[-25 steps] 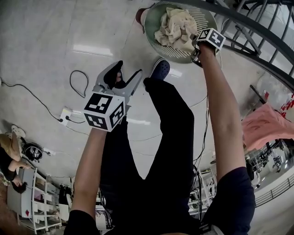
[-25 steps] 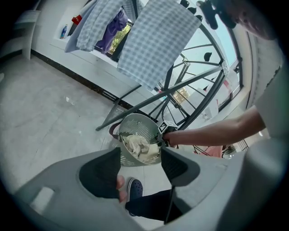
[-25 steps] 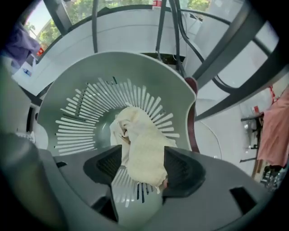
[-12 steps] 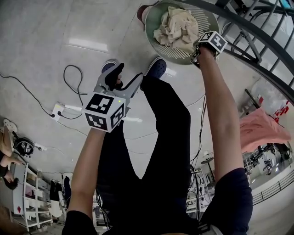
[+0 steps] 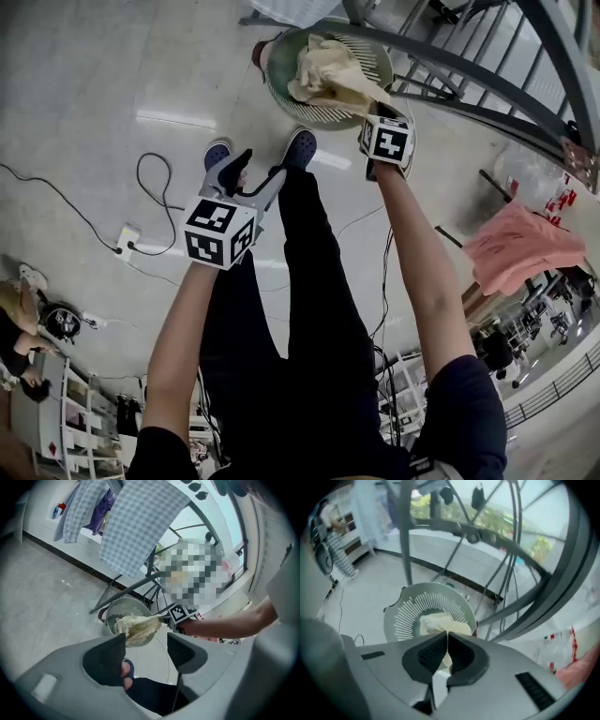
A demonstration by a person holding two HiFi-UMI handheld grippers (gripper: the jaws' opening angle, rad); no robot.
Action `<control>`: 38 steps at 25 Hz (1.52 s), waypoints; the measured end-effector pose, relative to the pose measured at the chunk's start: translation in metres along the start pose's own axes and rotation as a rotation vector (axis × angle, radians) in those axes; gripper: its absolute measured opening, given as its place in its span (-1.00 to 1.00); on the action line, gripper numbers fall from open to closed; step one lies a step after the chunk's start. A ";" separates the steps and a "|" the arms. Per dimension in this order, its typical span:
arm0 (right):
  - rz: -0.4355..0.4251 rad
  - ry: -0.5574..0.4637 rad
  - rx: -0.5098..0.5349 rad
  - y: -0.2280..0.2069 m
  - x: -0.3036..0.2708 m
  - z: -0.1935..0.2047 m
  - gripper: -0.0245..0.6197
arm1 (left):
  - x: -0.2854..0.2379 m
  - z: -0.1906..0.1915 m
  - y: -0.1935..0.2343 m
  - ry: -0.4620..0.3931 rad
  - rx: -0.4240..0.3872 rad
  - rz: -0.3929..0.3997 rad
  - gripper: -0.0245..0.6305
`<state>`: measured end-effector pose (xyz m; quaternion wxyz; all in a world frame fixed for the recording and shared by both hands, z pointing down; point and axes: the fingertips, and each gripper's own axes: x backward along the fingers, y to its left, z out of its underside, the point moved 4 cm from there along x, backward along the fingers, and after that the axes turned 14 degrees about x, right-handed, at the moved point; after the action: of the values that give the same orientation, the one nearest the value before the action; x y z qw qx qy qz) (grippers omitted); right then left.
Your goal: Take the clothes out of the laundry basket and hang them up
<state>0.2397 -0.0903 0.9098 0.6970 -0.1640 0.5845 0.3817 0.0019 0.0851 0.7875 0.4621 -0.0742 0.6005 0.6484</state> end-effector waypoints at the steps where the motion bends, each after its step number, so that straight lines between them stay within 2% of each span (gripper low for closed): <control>1: 0.021 -0.042 0.059 0.004 0.019 -0.005 -0.90 | 0.005 -0.003 -0.009 0.005 -0.014 0.006 -0.09; 5: 0.100 -0.177 0.190 0.009 0.100 -0.020 -0.90 | 0.024 -0.015 -0.043 0.031 -0.063 0.025 -0.09; 11: 0.149 -0.341 0.275 0.002 0.213 -0.041 -0.90 | 0.037 -0.042 -0.073 0.035 -0.127 0.049 -0.09; 15: 0.178 -0.433 0.272 -0.012 0.285 -0.054 -0.90 | 0.042 -0.069 -0.091 0.030 -0.176 0.050 -0.09; 19: 0.242 -0.531 0.306 -0.026 0.365 -0.066 -0.90 | 0.055 -0.091 -0.114 0.023 -0.212 0.049 -0.09; 25: 0.290 -0.680 0.331 -0.038 0.493 -0.084 -0.90 | 0.075 -0.120 -0.156 0.002 -0.232 0.074 -0.09; 31: 0.386 -0.829 0.306 -0.051 0.601 -0.111 -0.90 | 0.079 -0.155 -0.212 0.019 -0.369 0.106 -0.09; 34: 0.432 -0.869 0.298 -0.051 0.643 -0.117 -0.90 | 0.073 -0.157 -0.232 0.061 -0.462 0.101 -0.09; 38: 0.478 -0.933 0.280 -0.046 0.693 -0.126 -0.90 | 0.065 -0.150 -0.251 0.140 -0.508 0.111 -0.09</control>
<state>0.2033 0.0301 0.2153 0.7915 0.2546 0.2792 0.4804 0.0695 -0.0456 0.5266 0.3498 -0.1991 0.4522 0.7959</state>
